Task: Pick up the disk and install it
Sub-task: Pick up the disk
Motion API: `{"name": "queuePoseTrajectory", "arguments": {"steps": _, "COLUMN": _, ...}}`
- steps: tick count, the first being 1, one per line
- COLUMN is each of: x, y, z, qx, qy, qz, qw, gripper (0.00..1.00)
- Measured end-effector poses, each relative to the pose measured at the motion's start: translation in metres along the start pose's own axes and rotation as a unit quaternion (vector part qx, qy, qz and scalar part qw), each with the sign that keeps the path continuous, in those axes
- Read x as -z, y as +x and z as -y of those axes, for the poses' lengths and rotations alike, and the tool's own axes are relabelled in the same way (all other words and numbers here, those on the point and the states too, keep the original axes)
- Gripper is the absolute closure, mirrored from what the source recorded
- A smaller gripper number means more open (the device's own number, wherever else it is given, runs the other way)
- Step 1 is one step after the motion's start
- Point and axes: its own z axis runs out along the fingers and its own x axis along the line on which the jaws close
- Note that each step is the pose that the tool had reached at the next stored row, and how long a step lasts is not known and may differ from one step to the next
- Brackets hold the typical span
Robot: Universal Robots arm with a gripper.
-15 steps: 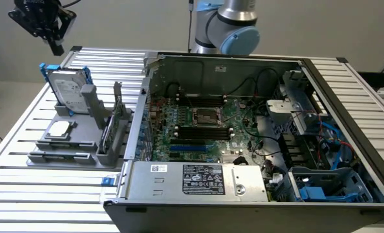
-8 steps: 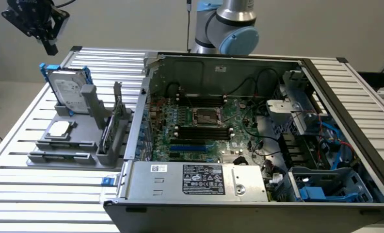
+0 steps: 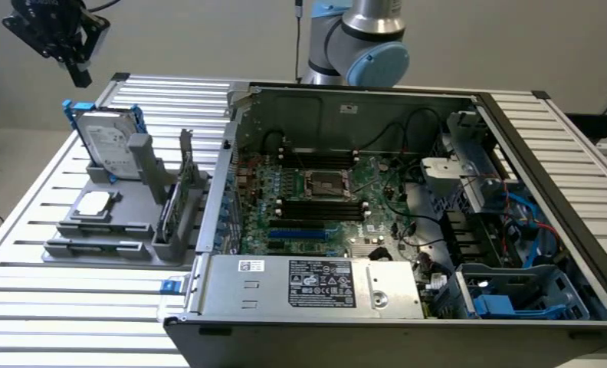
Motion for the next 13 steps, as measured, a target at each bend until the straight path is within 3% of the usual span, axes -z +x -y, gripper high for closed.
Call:
{"name": "queuePoseTrajectory", "arguments": {"steps": 7, "x": -0.0007, "y": 0.0006, "z": 0.0000, "qx": 0.013, "qy": -0.0007, "qz": -0.0029, "qw": 0.9999, "gripper": 0.89}}
{"name": "queuePoseTrajectory", "arguments": {"steps": 13, "x": -0.0012, "y": 0.0006, "z": 0.0000, "qx": 0.050, "qy": -0.0074, "qz": -0.0020, "qw": 0.9987, "gripper": 0.89}}
